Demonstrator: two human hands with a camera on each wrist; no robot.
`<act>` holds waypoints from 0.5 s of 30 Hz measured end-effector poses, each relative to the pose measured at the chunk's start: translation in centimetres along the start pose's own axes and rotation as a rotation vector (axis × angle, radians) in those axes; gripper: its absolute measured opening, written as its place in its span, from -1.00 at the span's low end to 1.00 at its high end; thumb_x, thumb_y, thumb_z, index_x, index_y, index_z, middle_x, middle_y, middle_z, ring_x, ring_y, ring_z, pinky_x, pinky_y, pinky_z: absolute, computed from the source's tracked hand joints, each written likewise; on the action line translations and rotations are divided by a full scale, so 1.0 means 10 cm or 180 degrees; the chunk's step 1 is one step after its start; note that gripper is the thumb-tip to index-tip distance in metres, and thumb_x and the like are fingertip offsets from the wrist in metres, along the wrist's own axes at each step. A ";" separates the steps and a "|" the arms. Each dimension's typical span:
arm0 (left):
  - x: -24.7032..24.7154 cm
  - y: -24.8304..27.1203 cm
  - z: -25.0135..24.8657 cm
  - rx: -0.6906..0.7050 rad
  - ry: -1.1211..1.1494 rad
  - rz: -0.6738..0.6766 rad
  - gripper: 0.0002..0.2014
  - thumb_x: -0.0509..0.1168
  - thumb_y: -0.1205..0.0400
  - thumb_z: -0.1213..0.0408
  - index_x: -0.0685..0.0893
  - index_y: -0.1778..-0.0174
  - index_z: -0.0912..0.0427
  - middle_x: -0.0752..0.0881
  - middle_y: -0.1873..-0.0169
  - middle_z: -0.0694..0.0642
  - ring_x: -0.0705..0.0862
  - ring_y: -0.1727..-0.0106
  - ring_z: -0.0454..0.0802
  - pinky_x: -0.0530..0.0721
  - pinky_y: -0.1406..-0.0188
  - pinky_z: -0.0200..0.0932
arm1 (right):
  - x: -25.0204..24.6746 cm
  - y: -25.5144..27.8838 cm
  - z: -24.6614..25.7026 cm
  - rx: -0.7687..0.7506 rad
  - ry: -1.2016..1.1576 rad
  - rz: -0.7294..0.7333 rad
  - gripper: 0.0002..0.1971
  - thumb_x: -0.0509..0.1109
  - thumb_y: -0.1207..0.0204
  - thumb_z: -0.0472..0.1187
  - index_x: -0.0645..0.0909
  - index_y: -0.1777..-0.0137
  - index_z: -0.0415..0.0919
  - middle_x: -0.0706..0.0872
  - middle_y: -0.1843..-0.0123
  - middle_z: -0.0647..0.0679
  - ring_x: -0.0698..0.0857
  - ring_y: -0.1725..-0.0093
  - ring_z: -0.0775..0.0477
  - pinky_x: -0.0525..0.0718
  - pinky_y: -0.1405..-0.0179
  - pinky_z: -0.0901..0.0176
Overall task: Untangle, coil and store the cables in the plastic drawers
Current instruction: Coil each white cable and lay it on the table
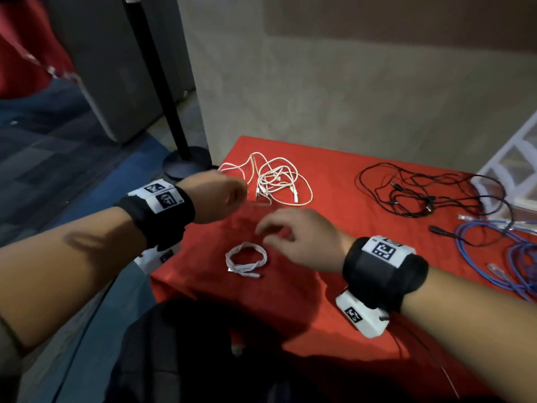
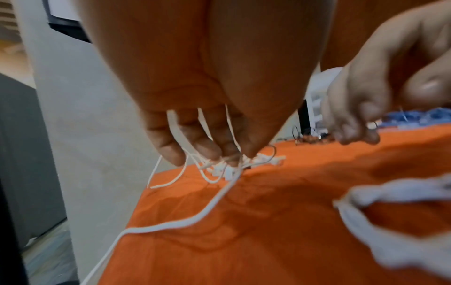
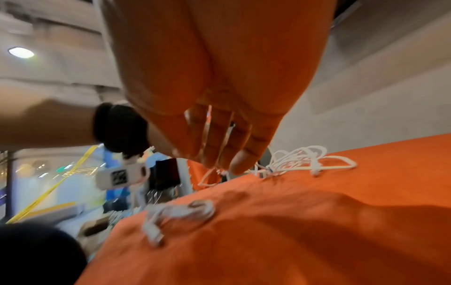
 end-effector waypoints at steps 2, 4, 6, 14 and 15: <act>-0.34 -0.03 -0.06 -0.0066 0.0211 -0.0560 -0.94 0.22 -0.62 0.12 0.49 0.15 -0.04 0.60 0.32 -0.04 0.63 0.22 0.23 0.57 0.28 -0.02 | -0.33 0.02 -0.16 0.0304 -0.0409 -0.0587 -0.77 0.45 -0.60 -0.32 0.73 -0.19 -0.06 0.80 0.00 0.11 0.73 0.05 0.21 0.60 -0.04 0.40; -0.73 -0.05 -0.16 -0.0191 0.0342 -0.1080 -0.92 0.15 -0.60 0.09 0.49 0.09 -0.02 0.63 0.25 0.04 0.62 0.16 0.25 0.58 0.21 0.04 | -0.64 0.03 -0.25 0.0456 -0.0693 -0.1045 -0.69 0.43 -0.61 -0.36 0.67 -0.25 0.01 0.74 -0.02 0.10 0.72 0.15 0.15 0.57 0.07 0.46; -1.14 -0.06 -0.39 -0.0041 0.0315 -0.1560 -0.87 0.14 -0.61 0.11 0.54 0.02 0.01 0.64 0.16 0.10 0.61 0.09 0.25 0.61 0.11 0.12 | -0.90 0.00 -0.26 0.0507 -0.0776 -0.1241 -0.59 0.45 -0.61 -0.32 0.58 -0.40 0.01 0.69 -0.19 0.02 0.70 0.21 -0.10 0.57 0.14 0.40; -1.91 -0.36 -1.50 0.1074 0.0827 -0.2075 -0.90 0.30 -0.70 0.23 0.64 -0.04 0.18 0.63 0.21 -0.01 0.55 0.23 -0.09 0.53 0.16 -0.21 | -1.98 0.20 -0.11 0.0308 -0.1559 -0.2101 -0.83 0.25 -0.78 -0.30 0.67 -0.22 -0.24 0.76 0.11 -0.23 0.70 0.25 -0.09 0.71 0.23 0.12; -1.93 -0.41 -1.53 0.1048 0.1080 -0.2089 -0.89 0.32 -0.71 0.19 0.63 -0.02 0.17 0.60 0.27 -0.04 0.53 0.31 -0.12 0.53 0.22 -0.22 | -2.11 0.29 -0.15 0.0363 -0.1569 -0.2180 -0.81 0.23 -0.80 -0.31 0.69 -0.14 -0.31 0.73 0.21 -0.20 0.68 0.28 -0.07 0.69 0.27 0.13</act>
Point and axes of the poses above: each hand's wrist, its own y-axis away from the middle knuckle, its own x-axis out of the palm, z = x × y, the point moved 9 cm from there along -y, towards the middle knuckle
